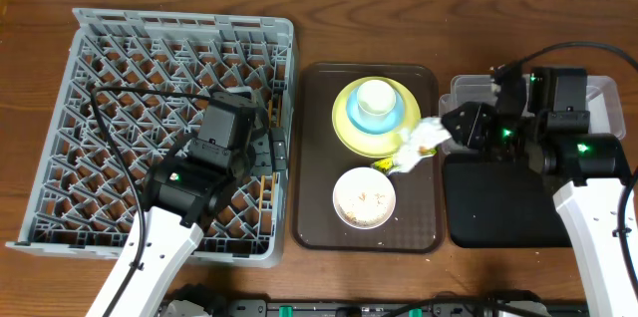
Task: Sort waste into correct bins and load items into the dishwasher
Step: 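Move the right gripper back toward the yellow snack wrapper on the tray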
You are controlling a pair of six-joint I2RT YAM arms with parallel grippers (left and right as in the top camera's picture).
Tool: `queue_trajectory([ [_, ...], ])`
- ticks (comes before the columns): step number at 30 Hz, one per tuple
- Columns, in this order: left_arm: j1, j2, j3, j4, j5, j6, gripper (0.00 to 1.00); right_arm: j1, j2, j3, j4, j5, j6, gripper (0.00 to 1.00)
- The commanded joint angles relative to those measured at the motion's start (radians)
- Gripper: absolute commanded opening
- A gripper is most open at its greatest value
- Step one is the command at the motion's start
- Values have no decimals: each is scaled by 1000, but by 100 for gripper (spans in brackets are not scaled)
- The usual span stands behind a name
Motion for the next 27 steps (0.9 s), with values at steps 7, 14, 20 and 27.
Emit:
queue_trajectory([
  [7,-1,1,15,-4,2,2,93,0,-5,6,61,24,21,1],
  [14,-1,1,15,-4,2,2,93,-108,-59,9,224,209,21,1],
  [20,-1,1,15,-4,2,2,93,-177,-24,3,236,614,20,1],
  [27,-1,1,15,-4,2,2,93,-184,174,0,269,625,20,42],
])
